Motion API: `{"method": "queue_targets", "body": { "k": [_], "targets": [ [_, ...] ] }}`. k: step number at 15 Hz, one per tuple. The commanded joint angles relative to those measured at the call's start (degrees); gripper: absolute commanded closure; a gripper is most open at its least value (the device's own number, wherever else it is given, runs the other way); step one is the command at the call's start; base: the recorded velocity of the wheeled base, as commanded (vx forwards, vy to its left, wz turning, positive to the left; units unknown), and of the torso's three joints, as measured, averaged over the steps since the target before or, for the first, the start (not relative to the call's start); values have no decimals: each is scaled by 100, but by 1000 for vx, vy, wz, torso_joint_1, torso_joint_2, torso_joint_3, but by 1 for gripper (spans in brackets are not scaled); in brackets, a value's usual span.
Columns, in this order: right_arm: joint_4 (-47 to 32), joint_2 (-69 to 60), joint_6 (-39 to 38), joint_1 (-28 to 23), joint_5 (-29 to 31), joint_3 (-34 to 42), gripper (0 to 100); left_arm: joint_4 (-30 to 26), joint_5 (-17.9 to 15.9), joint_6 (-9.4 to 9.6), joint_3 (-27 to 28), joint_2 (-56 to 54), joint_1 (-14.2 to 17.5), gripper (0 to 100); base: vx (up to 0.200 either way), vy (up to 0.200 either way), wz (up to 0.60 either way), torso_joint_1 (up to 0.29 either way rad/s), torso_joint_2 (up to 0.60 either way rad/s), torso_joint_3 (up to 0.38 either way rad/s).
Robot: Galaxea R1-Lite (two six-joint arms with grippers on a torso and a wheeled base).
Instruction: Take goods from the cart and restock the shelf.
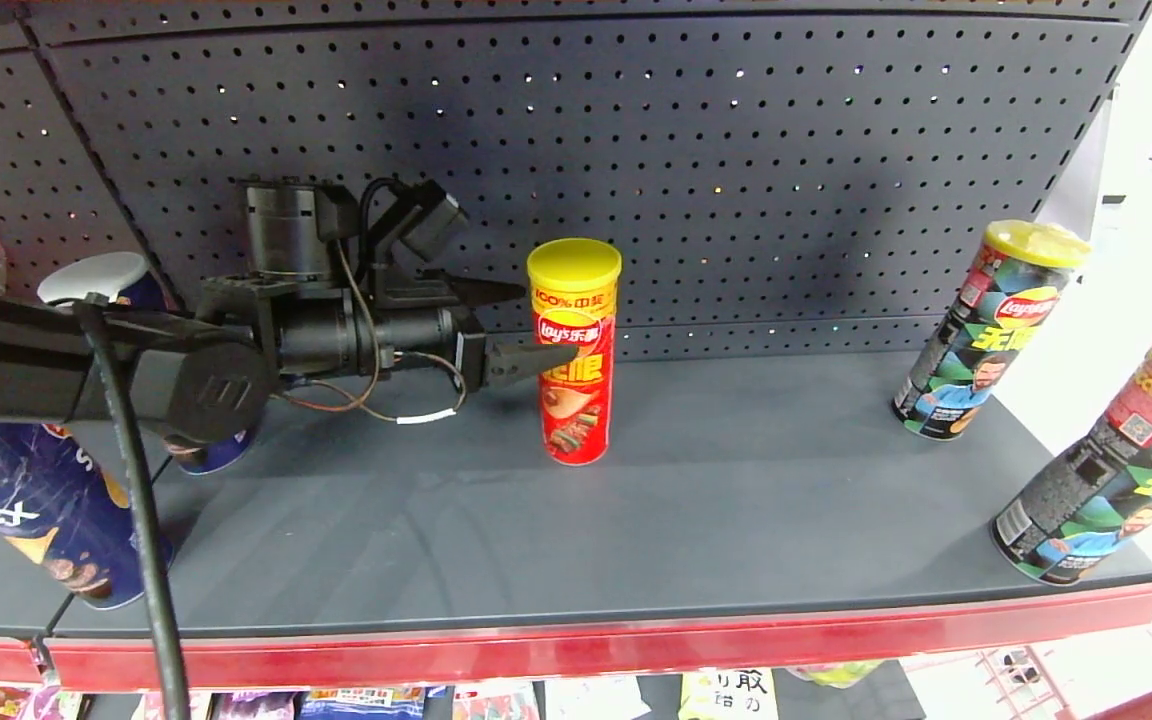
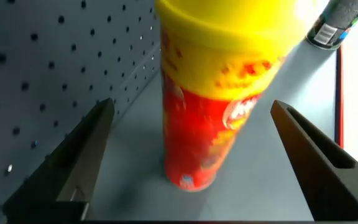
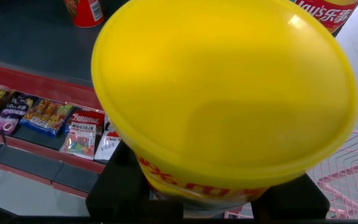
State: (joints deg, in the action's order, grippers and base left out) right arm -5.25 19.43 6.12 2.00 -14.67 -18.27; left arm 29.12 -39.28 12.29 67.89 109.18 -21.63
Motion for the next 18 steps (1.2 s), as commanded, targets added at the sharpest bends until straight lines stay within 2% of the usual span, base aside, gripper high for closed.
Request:
{"method": "queue_targets", "body": {
  "k": [1,7,9,15,16,18],
  "targets": [
    [-11,-1,3,2,-1,8,100,-3,-45,-7,330,297,-8,0,0,0,0,0,0,0],
    [-20,8,3,-7,8,8,100,-30,-379,-16,620,517,-175,0,0,0,0,0,0,0],
    [-20,8,3,-7,8,17,100,-47,-379,-60,726,561,-272,0,0,0,0,0,0,0],
    [-20,17,3,-7,8,8,100,-21,-326,-51,770,710,-254,0,0,0,0,0,0,0],
    [-28,17,3,-7,8,8,100,-47,-326,-60,796,719,-254,100,0,0,0,0,0,0],
    [-20,17,3,-7,8,8,100,-56,-326,-60,787,710,-263,100,0,0,0,0,0,0]
  ]
}}
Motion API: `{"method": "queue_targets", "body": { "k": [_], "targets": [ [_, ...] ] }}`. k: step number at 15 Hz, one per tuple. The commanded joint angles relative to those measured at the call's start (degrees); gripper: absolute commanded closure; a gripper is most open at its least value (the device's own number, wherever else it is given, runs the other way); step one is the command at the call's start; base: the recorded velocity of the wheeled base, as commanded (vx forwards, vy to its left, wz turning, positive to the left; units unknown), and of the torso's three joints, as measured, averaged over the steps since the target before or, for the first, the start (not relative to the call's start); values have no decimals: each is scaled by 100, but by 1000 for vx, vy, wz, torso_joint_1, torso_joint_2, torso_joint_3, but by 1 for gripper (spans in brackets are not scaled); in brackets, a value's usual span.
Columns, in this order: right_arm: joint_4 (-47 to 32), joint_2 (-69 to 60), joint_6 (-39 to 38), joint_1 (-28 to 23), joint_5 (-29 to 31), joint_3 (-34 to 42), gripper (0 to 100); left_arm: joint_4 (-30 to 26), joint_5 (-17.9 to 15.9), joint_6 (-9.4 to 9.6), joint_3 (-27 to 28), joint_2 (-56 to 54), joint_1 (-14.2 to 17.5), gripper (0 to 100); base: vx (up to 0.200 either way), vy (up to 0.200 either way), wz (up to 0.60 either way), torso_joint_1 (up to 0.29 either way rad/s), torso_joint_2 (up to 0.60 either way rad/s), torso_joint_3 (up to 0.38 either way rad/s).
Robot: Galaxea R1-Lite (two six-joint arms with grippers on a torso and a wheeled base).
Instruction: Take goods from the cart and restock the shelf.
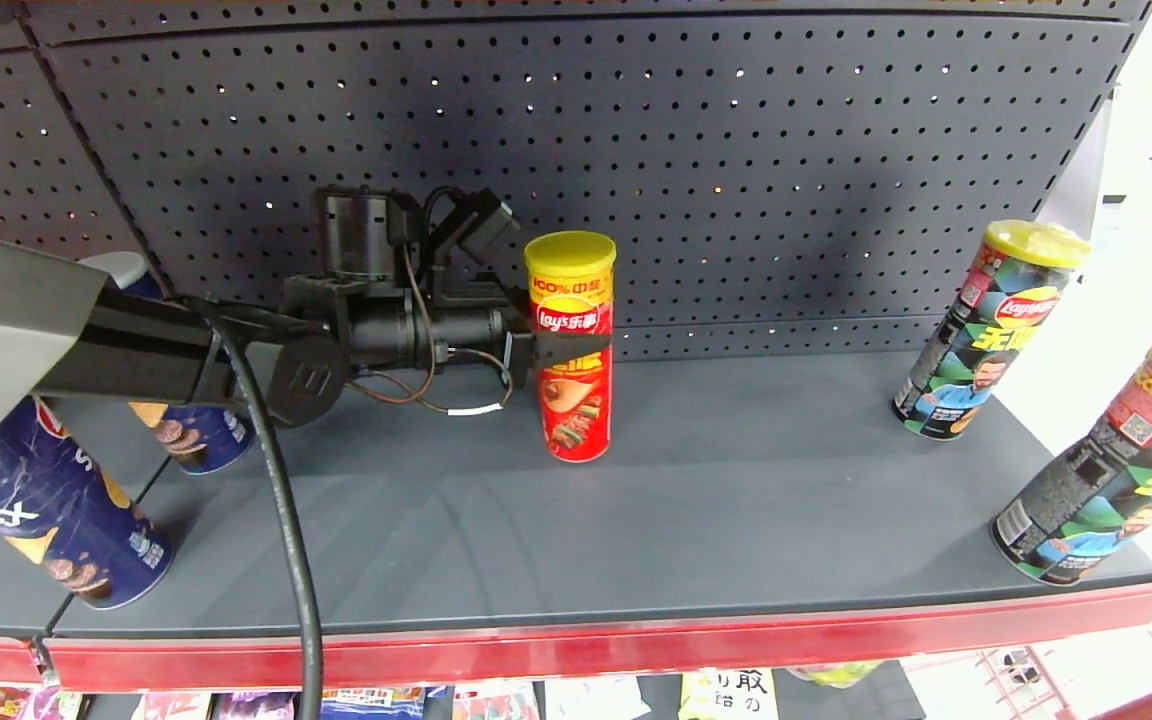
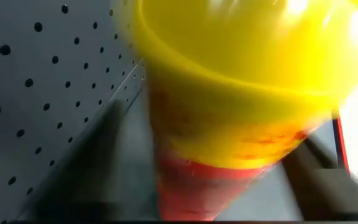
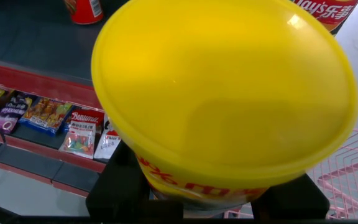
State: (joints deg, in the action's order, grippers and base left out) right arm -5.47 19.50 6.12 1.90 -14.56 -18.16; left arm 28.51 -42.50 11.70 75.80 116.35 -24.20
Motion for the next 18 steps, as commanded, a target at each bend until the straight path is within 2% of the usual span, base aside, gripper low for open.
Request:
{"method": "queue_targets", "body": {
  "k": [1,3,6,9,10,18],
  "targets": [
    [2,9,3,3,-3,-3,100,5,5,-1,-65,-42,-6,100,0,0,0,0,0,0],
    [11,36,12,12,-12,-12,100,14,-4,7,-426,-288,-6,100,0,0,0,0,0,0],
    [11,53,12,12,-39,-38,100,31,13,-10,-1428,-1026,-6,100,0,0,0,0,0,0],
    [11,53,12,12,-56,-21,100,31,40,-265,-2087,-1694,-6,100,0,0,0,0,0,0],
    [11,62,12,12,-65,-21,100,49,40,-265,-2289,-1844,-6,100,0,0,0,0,0,0],
    [2,62,12,12,-65,6,100,49,57,-230,-3212,-2362,-217,100,0,0,0,0,0,0]
  ]
}}
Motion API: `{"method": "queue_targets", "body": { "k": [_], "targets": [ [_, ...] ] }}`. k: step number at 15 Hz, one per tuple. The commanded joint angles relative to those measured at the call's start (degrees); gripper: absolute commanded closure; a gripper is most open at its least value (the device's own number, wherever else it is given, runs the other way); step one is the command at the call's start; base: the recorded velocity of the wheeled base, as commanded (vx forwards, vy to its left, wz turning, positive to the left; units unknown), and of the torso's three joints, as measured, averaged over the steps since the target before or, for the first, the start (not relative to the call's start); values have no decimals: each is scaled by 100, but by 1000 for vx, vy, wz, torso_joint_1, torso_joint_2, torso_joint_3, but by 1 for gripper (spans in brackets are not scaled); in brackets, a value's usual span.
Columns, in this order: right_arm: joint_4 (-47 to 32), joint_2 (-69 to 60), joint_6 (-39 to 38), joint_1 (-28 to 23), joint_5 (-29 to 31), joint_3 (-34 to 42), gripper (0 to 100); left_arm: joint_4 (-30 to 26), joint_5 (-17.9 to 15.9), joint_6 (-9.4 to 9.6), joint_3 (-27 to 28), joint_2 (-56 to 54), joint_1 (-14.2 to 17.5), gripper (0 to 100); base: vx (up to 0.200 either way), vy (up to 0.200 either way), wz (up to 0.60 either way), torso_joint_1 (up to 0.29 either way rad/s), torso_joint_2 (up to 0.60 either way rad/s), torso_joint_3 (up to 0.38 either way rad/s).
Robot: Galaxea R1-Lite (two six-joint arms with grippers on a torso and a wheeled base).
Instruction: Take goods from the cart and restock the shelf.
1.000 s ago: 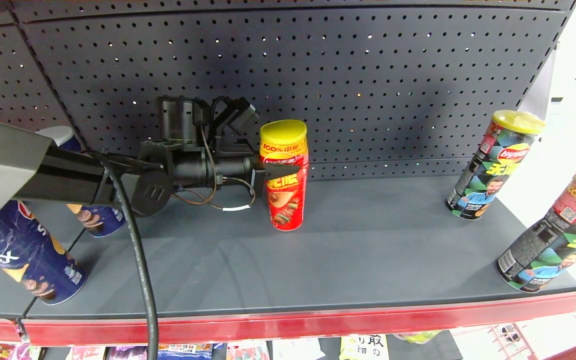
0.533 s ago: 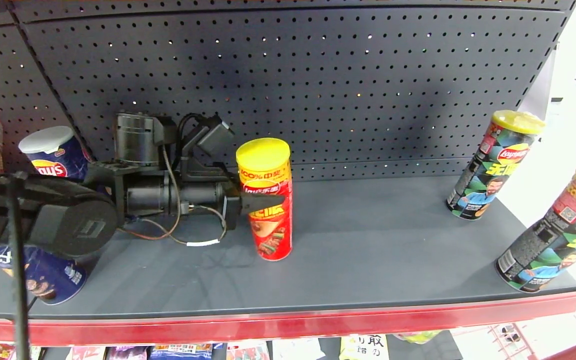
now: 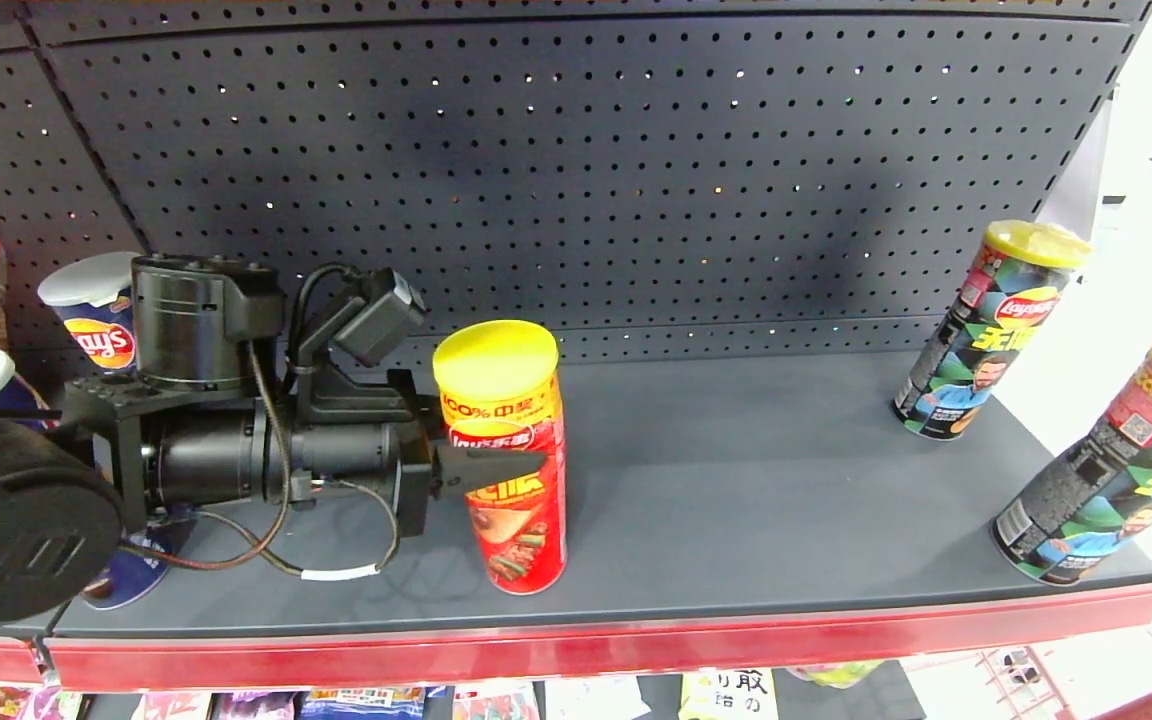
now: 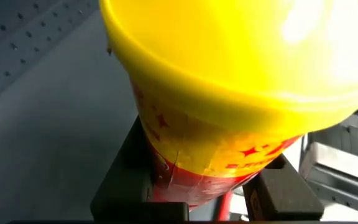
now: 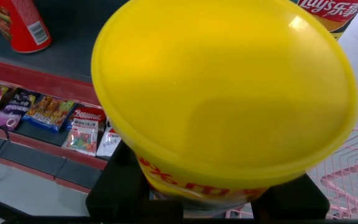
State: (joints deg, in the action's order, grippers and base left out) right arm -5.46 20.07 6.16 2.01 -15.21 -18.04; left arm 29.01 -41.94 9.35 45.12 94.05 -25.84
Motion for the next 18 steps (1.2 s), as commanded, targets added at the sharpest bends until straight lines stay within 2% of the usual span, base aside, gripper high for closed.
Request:
{"method": "queue_targets", "body": {
  "k": [1,5,11,15,16,18],
  "targets": [
    [1,6,0,1,1,-6,100,8,36,5,-223,-141,-61,100,0,0,0,0,0,0],
    [1,6,0,10,-8,2,100,69,98,-12,-319,-291,-184,100,0,0,0,0,0,0],
    [1,-3,0,10,-8,-33,100,131,159,5,-768,-458,-175,100,0,0,0,0,0,0],
    [-8,59,35,19,-61,-112,100,175,282,14,-785,-511,-184,100,0,0,0,0,0,0],
    [-8,94,61,63,-140,-156,100,175,282,14,-794,-511,-184,0,0,0,0,0,0,0],
    [-8,437,184,238,-316,-367,100,157,353,-3,-820,-590,-184,0,0,0,0,0,0,0]
  ]
}}
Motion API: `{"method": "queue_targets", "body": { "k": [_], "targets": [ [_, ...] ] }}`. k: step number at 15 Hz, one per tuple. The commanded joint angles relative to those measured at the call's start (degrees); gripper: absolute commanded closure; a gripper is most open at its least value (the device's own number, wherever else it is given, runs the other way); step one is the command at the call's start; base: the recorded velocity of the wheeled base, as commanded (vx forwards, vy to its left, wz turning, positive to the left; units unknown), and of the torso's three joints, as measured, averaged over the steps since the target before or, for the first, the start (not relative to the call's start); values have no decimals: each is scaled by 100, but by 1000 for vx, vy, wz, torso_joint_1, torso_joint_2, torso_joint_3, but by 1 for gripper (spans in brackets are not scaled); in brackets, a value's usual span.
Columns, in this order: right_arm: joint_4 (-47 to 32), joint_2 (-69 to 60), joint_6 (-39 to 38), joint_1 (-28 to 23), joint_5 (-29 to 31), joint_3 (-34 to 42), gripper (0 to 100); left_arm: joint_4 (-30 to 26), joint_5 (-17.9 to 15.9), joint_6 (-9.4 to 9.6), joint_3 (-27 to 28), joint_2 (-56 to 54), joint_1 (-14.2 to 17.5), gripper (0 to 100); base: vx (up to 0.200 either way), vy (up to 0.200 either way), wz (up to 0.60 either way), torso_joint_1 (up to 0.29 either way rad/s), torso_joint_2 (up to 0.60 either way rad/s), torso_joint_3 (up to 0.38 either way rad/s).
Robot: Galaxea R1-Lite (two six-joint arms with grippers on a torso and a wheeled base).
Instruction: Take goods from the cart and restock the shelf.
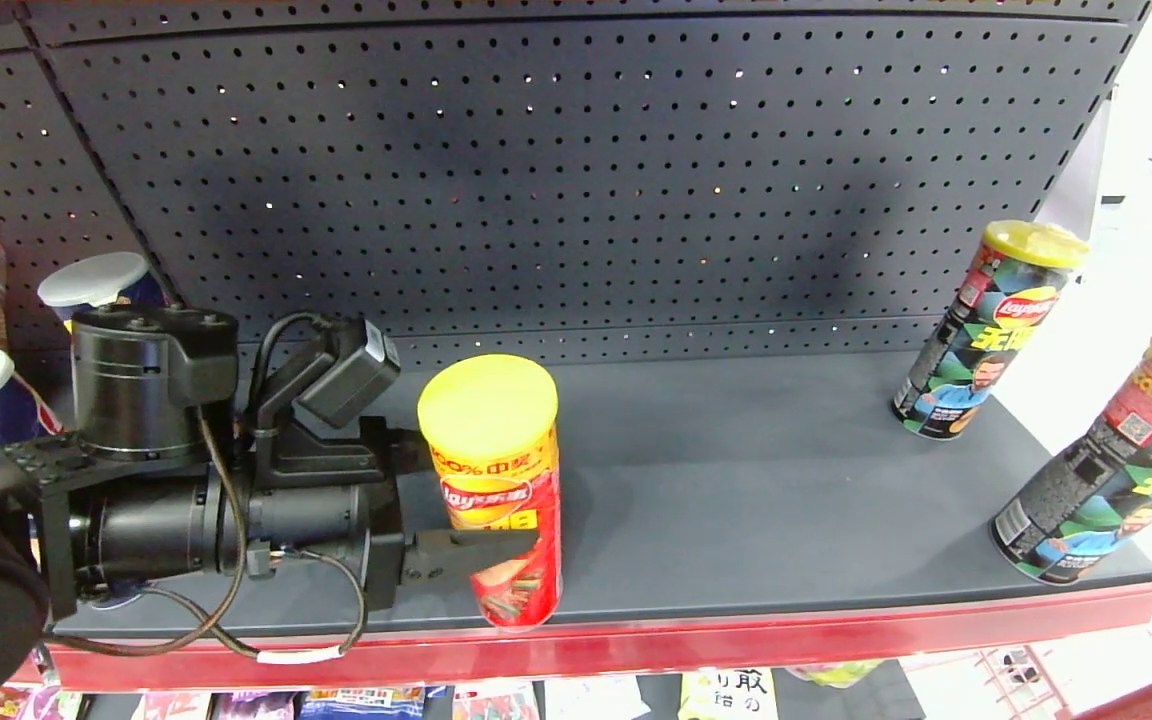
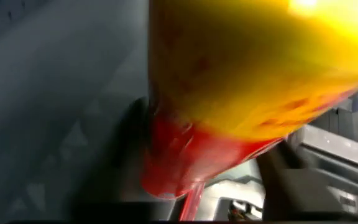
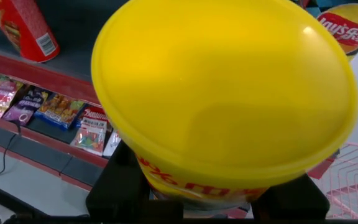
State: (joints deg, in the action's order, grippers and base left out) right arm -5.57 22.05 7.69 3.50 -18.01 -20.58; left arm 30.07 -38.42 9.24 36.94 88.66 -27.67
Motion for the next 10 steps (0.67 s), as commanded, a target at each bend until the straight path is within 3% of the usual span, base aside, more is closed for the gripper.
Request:
{"method": "queue_targets", "body": {
  "k": [1,7,10],
  "targets": [
    [3,537,39,213,-36,-271,100,51,2,-1,-29,-86,-1,0,0,0,0,0,0,0],
    [56,2260,39,1496,-1,-1221,100,42,54,-54,-662,-701,60,0,0,0,0,0,0,0],
    [698,3103,39,1856,-1,-1317,100,34,54,-63,-1075,-1167,350,0,0,0,0,0,0,0]
  ]
}}
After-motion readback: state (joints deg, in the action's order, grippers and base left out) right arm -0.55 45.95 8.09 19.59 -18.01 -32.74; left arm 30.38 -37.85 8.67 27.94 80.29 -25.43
